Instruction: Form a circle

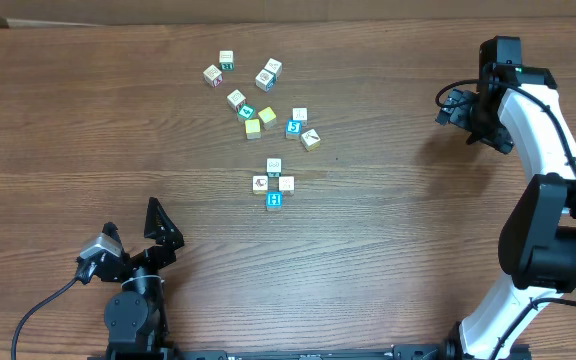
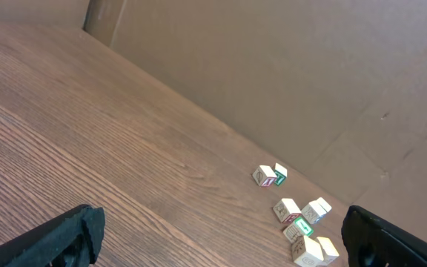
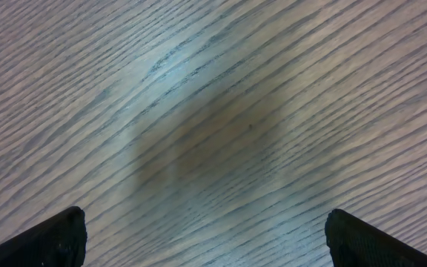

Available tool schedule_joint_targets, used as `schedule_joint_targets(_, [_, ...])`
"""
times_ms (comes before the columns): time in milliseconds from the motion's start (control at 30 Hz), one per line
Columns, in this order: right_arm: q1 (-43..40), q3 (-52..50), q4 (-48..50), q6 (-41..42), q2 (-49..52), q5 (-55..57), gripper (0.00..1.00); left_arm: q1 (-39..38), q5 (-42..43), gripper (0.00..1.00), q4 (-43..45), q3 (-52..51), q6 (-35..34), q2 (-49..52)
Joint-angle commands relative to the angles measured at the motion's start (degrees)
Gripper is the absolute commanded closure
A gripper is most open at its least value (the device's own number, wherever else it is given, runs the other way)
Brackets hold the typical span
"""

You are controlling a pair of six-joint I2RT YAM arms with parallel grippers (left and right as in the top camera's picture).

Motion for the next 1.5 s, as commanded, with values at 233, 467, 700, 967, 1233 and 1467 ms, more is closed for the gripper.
schedule_joint_targets(233, [0.0,1.2,0.1,-0.1,-3.5,0.6,0.00,0.0,-0.6,0.00,0.0,-0.2,0.7,-0.6])
schedule_joint_targets(467, [0.1,1.2,0.1,-0.1,-7.5,0.6,0.00,0.0,-0.6,0.01,0.0,-0.2,0.7,-0.6])
schedule_joint_targets(700, [1.6,1.2,0.1,-0.1,-13.7,0.6,0.00,0.0,-0.6,0.01,0.0,-0.2,0.7,-0.6])
schedule_joint_targets(967, [7.6,1.2,0.0,-0.1,-21.6,0.6,0.00,0.0,-0.6,0.00,0.0,-0.2,0.7,-0.6])
schedule_joint_targets(1233, [13.9,-0.9,0.1,-0.1,-30.4,0.6,0.00,0.0,-0.6,0.00,0.0,-0.2,0.7,-0.6])
schedule_joint_targets(1467, [14.1,-10.6,0.0,-0.1,-41.7,0.6,0.00,0.0,-0.6,0.01,0.0,-0.2,0.7,-0.6])
